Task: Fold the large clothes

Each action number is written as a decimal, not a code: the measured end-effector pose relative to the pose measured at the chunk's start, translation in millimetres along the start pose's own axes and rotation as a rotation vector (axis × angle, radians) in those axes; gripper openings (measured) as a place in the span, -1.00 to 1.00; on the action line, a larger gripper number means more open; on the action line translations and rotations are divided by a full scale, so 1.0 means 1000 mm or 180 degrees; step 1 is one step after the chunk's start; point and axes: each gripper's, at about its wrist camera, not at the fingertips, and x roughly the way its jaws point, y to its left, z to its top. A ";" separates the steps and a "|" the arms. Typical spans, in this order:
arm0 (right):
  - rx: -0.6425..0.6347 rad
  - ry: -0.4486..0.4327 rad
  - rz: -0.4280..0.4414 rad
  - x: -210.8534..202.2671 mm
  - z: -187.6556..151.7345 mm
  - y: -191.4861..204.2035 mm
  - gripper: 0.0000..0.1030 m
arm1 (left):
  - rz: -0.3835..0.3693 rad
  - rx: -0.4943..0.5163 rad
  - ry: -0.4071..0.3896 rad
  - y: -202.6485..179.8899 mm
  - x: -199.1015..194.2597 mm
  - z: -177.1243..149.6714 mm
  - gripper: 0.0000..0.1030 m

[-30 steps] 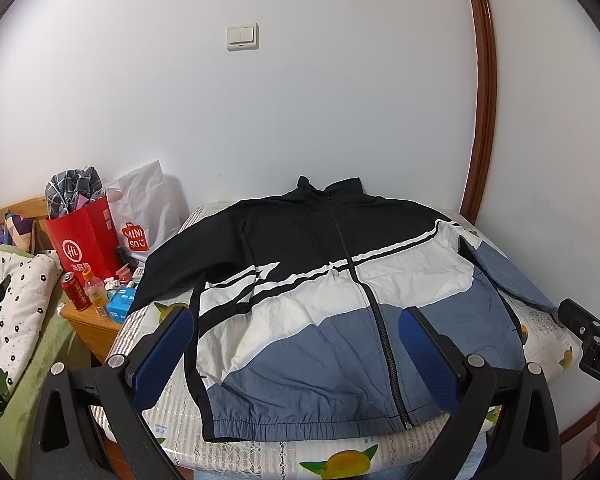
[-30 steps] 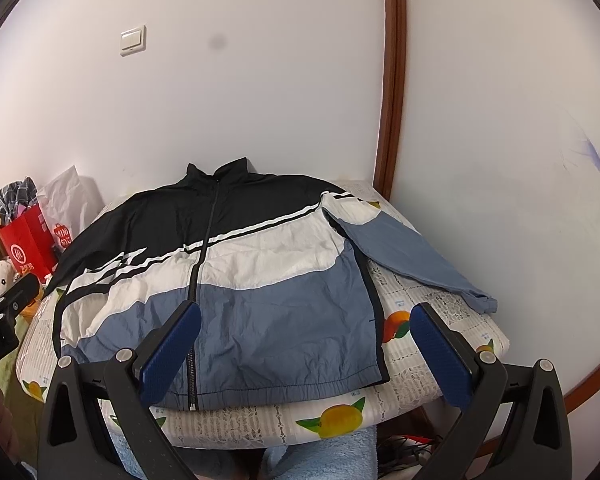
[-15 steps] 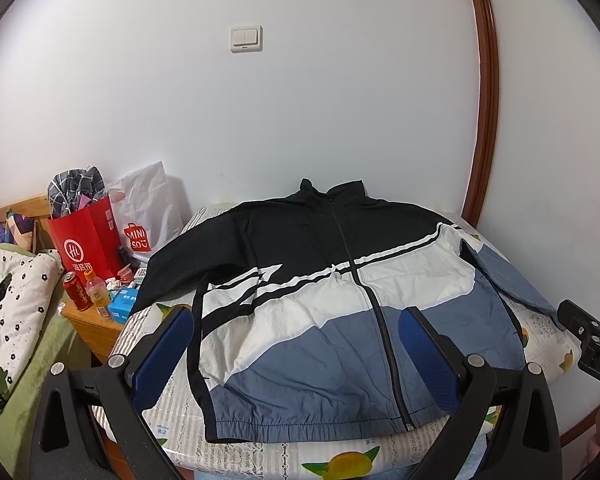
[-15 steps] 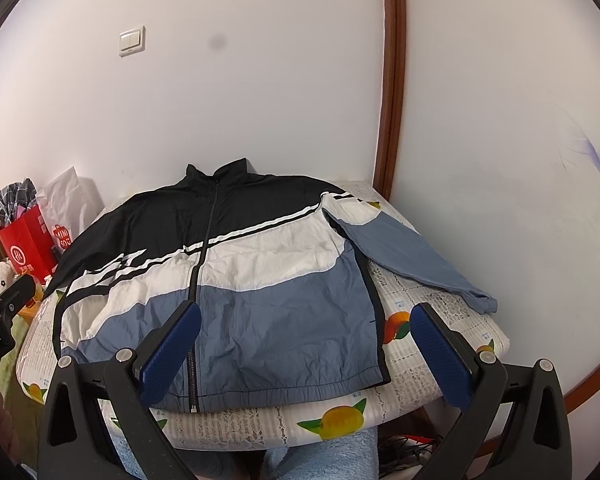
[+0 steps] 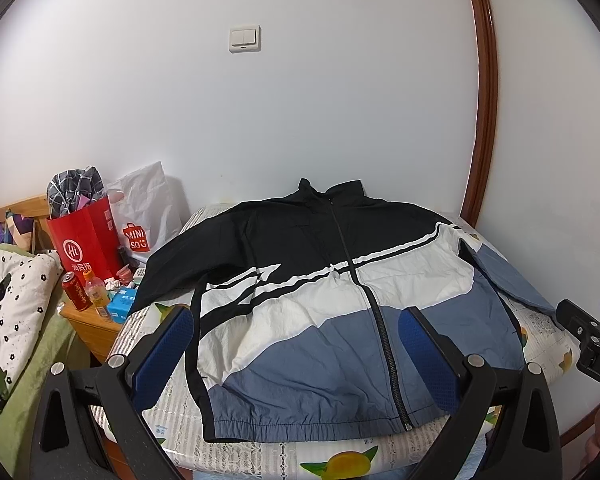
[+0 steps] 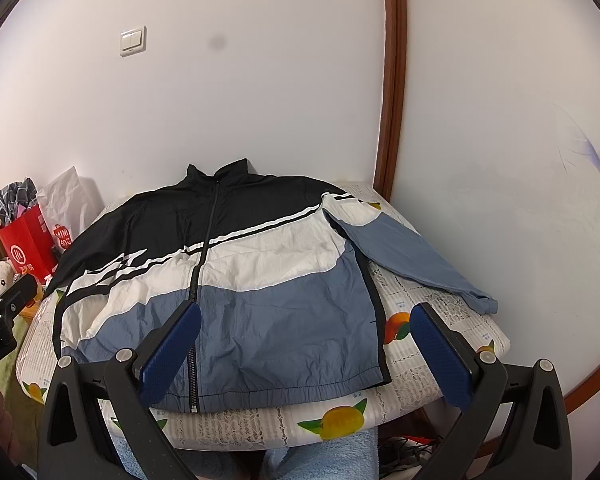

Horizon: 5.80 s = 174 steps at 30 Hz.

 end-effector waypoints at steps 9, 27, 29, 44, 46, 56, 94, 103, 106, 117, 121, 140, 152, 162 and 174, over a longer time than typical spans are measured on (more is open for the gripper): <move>-0.0003 -0.0003 -0.0001 -0.001 0.000 0.001 0.99 | 0.0001 -0.0011 0.0001 0.000 0.000 0.001 1.00; -0.0019 -0.0008 0.0008 -0.001 0.000 0.001 0.99 | -0.0063 -0.0018 -0.0007 0.001 -0.002 0.002 1.00; -0.0020 -0.0014 0.0015 -0.002 0.000 0.001 0.99 | -0.0064 -0.0018 -0.0008 0.001 -0.002 0.002 1.00; -0.0017 0.0068 0.0106 0.024 0.003 0.008 0.99 | -0.0089 -0.0051 0.0111 0.012 0.024 0.008 0.99; -0.0008 0.0099 0.0125 0.031 0.003 0.010 0.99 | -0.0092 -0.0067 0.0166 0.016 0.033 0.009 0.99; 0.0022 0.0400 0.0208 0.097 0.014 0.015 0.98 | -0.0027 -0.0163 0.0437 0.051 0.090 0.012 0.99; 0.0112 0.0778 0.0376 0.277 0.070 0.057 0.57 | 0.0886 -0.0763 0.1419 0.222 0.287 -0.025 0.61; 0.0033 0.0832 0.0326 0.290 0.065 0.062 0.57 | 0.1002 -0.0860 0.1172 0.227 0.295 -0.016 -0.33; 0.0055 0.0866 0.0372 0.290 0.067 0.060 0.57 | 0.0954 -0.0878 0.1176 0.228 0.298 -0.010 -0.80; -0.0060 0.0704 0.0567 0.267 0.082 0.060 0.57 | 0.0870 -0.0761 0.0772 0.205 0.259 0.048 -0.89; -0.0180 0.0646 0.0605 0.257 0.082 0.060 0.57 | 0.0700 -0.0686 0.0673 0.181 0.255 0.072 -0.89; 0.0003 0.0826 0.0558 0.262 0.050 -0.011 0.57 | -0.0546 -0.0142 0.0943 0.007 0.300 0.093 -0.89; -0.0189 0.0839 0.0614 0.265 0.037 -0.003 0.57 | -0.0591 -0.0171 0.1606 -0.006 0.323 0.043 -0.41; -0.0483 0.0693 0.1018 0.252 0.064 0.063 -0.17 | -0.0522 0.0063 0.1184 0.025 0.243 0.035 0.27; -0.0989 0.0465 0.1544 0.264 0.084 0.201 0.18 | 0.0205 -0.0163 0.1198 0.122 0.222 -0.011 0.46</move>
